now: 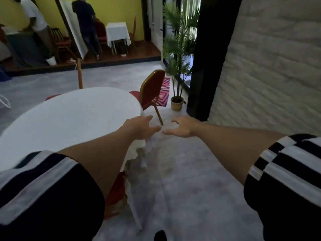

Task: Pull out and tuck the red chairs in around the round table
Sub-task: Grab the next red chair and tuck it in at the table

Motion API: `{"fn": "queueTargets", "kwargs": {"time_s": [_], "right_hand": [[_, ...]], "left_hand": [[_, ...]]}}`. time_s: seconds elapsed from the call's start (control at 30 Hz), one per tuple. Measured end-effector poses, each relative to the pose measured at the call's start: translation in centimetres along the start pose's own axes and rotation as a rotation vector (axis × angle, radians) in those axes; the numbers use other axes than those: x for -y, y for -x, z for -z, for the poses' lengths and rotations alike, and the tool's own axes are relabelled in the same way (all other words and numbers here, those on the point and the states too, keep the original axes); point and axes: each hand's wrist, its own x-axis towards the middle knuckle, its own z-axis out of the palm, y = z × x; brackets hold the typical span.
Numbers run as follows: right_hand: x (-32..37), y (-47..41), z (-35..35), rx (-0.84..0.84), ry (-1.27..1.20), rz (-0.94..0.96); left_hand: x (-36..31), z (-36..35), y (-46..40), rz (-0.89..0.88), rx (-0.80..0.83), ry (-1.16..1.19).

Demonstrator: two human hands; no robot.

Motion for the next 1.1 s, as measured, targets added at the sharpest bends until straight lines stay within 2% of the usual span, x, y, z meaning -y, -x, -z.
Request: {"fn": "queueTargets", "kwargs": {"time_s": [0.43,0.77,1.1], "right_hand": [[-11.9,-13.4,9.3,-0.05,-0.029,-0.155],[-17.7,-24.7,14.2,-0.018,-0.02,-0.093],[-24.4,-38.8,20.3,0.035,-0.022,0.006]], "left_hand": [[-5.7,3.5,-20.1,-0.074,-0.014,-0.023],[-6.5,6.7,-32.5,-0.089,-0.057,-0.03],[-8.8,9.0,-44.5,0.106,-0.063,-0.005]]}}
